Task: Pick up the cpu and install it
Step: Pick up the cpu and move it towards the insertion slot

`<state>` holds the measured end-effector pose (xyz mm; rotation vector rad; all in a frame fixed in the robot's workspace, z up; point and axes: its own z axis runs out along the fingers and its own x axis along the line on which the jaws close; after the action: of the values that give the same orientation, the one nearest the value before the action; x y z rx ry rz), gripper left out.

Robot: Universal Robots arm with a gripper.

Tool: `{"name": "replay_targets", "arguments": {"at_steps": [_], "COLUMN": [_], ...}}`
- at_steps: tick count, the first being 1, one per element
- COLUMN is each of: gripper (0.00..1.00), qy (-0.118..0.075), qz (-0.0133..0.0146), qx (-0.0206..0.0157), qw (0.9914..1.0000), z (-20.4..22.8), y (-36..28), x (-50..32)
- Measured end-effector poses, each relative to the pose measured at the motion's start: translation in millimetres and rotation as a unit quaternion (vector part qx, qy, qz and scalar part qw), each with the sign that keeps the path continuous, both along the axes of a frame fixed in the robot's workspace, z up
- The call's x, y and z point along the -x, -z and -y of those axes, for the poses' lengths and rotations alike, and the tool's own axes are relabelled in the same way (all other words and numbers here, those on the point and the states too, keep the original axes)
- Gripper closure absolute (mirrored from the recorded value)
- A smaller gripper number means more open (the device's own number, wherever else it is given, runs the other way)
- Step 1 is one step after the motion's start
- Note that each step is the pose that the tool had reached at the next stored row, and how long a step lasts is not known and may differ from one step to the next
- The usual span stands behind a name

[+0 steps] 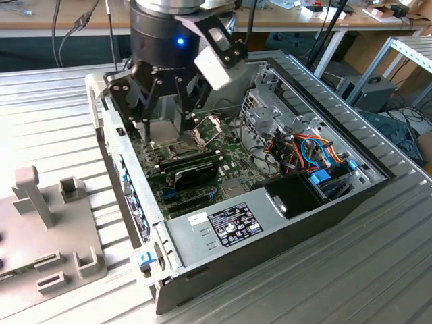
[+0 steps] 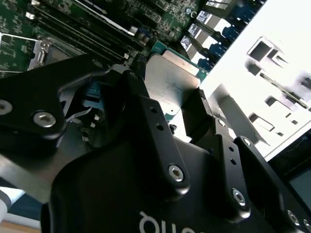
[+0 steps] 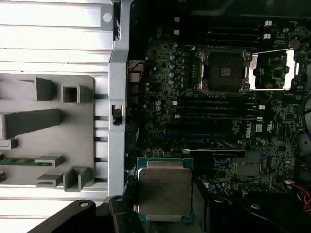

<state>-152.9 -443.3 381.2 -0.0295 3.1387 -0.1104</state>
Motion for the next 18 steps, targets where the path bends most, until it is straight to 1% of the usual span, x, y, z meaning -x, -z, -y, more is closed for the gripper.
{"name": "replay_targets", "arguments": {"at_steps": [3,9,10,15,18], "gripper": [0.45,0.45,0.45,0.45,0.45], "qy": [0.0,0.0,0.0,0.0,0.0], "qz": [0.0,-0.0003,-0.0004,-0.0007,-0.0008], "qx": [0.0,0.0,0.0,0.0,0.0], "qw": [1.0,1.0,1.0,1.0,1.0], "z": [0.0,0.0,0.0,0.0,0.0], "y": [0.1,0.7,1.0,1.8,2.0], "x": [-10.6,-35.4,-44.4,-68.9,-80.7]}}
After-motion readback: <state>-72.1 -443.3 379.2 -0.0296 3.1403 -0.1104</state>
